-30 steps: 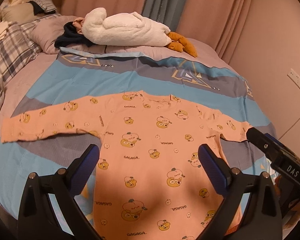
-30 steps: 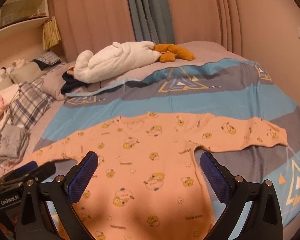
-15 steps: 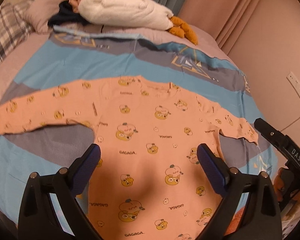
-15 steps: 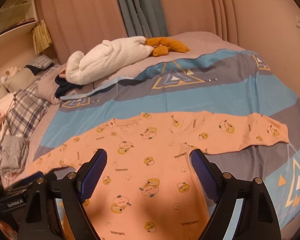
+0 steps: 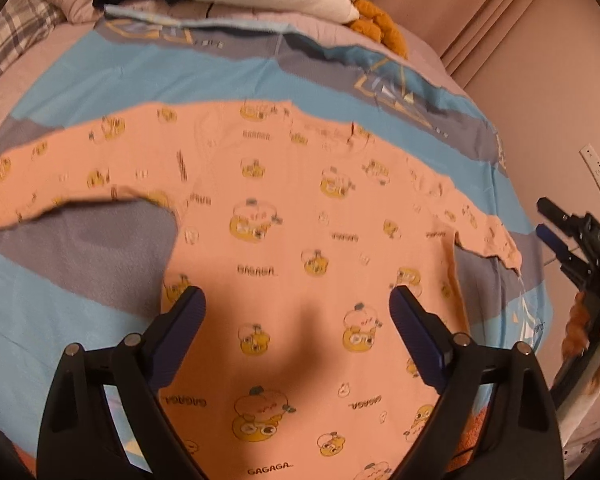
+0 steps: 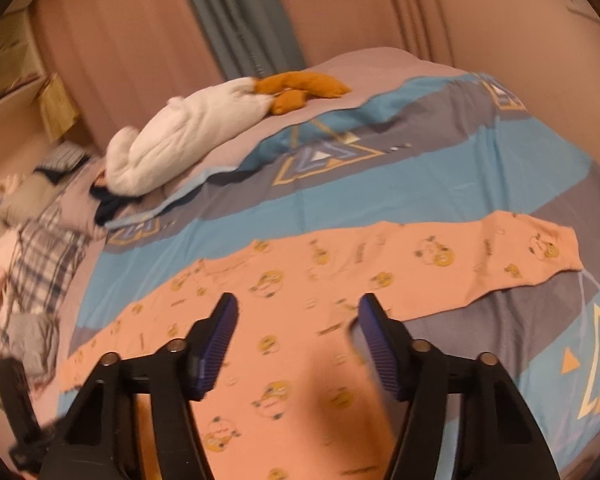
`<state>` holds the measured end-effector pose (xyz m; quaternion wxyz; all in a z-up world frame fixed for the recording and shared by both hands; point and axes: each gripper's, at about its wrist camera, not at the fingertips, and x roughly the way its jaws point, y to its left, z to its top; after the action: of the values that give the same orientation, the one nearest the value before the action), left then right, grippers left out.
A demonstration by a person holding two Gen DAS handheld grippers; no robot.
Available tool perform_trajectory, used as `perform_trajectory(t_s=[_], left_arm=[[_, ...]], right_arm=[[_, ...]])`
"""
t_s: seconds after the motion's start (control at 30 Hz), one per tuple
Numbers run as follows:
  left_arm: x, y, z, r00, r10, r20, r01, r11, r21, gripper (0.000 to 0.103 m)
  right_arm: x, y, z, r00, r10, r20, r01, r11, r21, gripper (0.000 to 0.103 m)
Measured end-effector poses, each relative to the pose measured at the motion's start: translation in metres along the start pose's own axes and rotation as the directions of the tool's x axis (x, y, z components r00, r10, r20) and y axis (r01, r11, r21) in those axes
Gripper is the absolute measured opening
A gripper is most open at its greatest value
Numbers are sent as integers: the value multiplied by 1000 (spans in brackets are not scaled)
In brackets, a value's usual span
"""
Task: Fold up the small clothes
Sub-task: 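Grasp the sleeve cuff with the right gripper and lift it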
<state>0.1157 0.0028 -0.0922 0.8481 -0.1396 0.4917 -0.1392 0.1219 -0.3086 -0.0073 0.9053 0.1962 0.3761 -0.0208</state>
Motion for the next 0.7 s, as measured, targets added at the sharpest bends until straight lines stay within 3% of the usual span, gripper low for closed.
perform_trajectory(t_s=[0.1, 0.23, 0.43, 0.57, 0.7], left_arm=[[7, 3, -13, 1000, -10, -22, 10, 1000, -4, 91], [19, 13, -23, 997, 14, -69, -16, 999, -29, 90], [29, 23, -30, 994, 25, -104, -33, 997, -69, 90], [37, 26, -36, 991, 22, -135, -36, 995, -98, 89], [40, 24, -37, 990, 42, -135, -55, 994, -93, 89]], right_arm=[[-3, -45, 14, 998, -59, 1, 59, 994, 89, 56], [-12, -124, 28, 983, -184, 5, 177, 951, 253, 52], [-7, -225, 22, 945, -318, -79, 315, 816, 485, 49], [15, -264, 11, 949, -280, -148, 312, 753, 579, 42], [31, -277, 6, 963, -227, -142, 266, 740, 618, 42]])
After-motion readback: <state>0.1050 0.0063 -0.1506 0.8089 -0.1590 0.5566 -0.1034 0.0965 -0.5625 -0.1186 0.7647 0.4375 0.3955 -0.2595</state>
